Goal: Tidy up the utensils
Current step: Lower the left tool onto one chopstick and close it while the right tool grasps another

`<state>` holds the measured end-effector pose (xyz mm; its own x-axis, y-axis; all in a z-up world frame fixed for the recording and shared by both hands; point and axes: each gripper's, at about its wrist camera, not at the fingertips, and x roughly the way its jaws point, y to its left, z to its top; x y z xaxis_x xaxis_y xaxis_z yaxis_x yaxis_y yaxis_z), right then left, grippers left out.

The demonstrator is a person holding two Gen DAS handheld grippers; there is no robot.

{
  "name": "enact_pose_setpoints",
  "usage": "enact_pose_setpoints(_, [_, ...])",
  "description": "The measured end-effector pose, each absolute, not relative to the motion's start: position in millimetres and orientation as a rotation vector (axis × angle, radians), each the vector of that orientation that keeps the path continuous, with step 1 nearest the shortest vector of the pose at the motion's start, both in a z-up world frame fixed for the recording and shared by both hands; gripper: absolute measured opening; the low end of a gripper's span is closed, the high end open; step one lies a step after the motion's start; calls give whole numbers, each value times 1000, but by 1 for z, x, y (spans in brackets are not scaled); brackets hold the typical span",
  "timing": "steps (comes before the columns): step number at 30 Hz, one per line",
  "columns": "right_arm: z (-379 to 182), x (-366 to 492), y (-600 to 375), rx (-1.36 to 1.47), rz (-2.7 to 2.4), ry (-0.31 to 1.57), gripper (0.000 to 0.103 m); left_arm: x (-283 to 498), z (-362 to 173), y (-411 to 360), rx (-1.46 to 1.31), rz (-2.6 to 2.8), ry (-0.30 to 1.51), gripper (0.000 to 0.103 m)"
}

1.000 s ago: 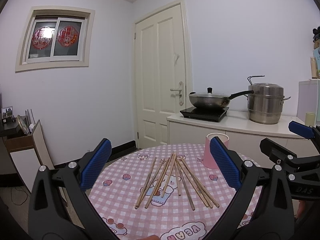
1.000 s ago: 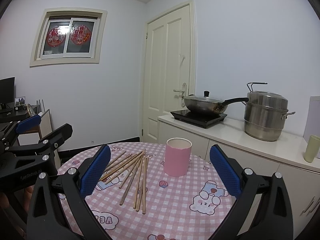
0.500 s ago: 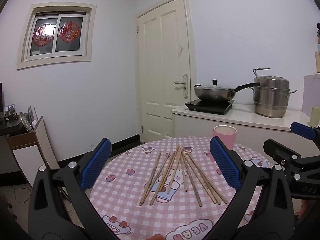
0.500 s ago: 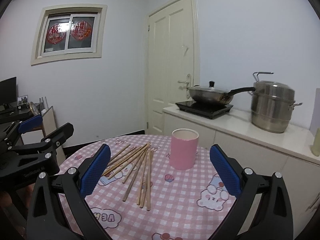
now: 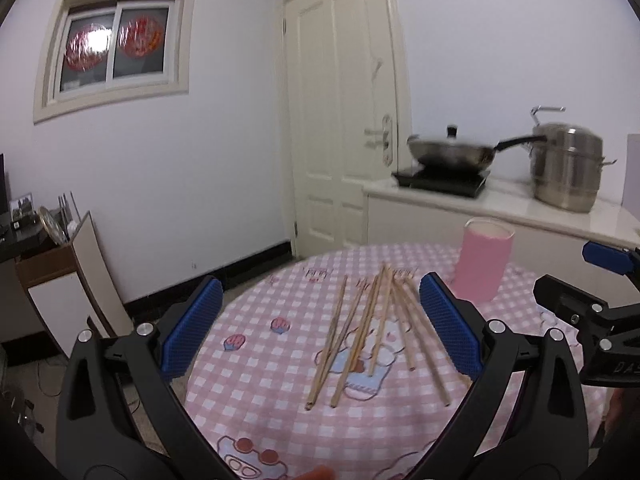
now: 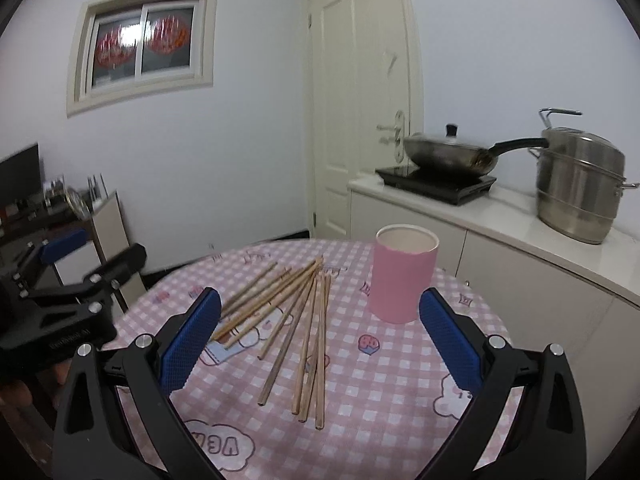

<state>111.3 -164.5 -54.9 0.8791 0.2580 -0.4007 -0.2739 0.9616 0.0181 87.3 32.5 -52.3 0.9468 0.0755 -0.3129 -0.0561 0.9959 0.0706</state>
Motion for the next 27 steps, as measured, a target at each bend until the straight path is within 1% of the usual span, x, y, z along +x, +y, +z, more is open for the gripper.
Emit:
enact_pose_setpoints(7, [-80, 156, -142, -105, 277, 510, 96, 134, -76, 58, 81, 74, 468, 97])
enact_pose_setpoints(13, [-95, 188, -126, -179, 255, 552, 96, 185, -98, 73, 90, 3, 612, 97])
enact_pose_setpoints(14, [-98, 195, -123, -194, 251, 564, 96, 193, -100, 74, 86, -13, 637, 96])
enact_pose_setpoints(15, [-101, 201, -121, -205, 251, 571, 96, 205, -102, 75, 74, -26, 670, 90])
enact_pose_setpoints(16, [-104, 206, -119, -216, 250, 582, 95, 215, -104, 78, 66, -37, 690, 88])
enact_pose_setpoints(17, [-107, 211, -118, -228, 244, 598, 95, 224, -106, 79, 62, -48, 707, 87])
enact_pose_setpoints(18, [-110, 218, -117, -239, 238, 615, 94, 234, -108, 78, 63, -50, 726, 86])
enact_pose_setpoints(20, [-114, 228, -115, -252, 235, 635, 87, 248, -112, 76, 71, -51, 750, 84])
enact_pose_setpoints(22, [-118, 238, -111, -275, 228, 666, 75, 267, -118, 72, 74, -68, 796, 77])
enact_pose_setpoints(25, [-124, 251, -105, -308, 235, 695, 67, 291, -129, 64, 82, -100, 869, 71])
enact_pose_setpoints(27, [-128, 260, -103, -328, 233, 716, 65, 308, -137, 59, 98, -117, 911, 69])
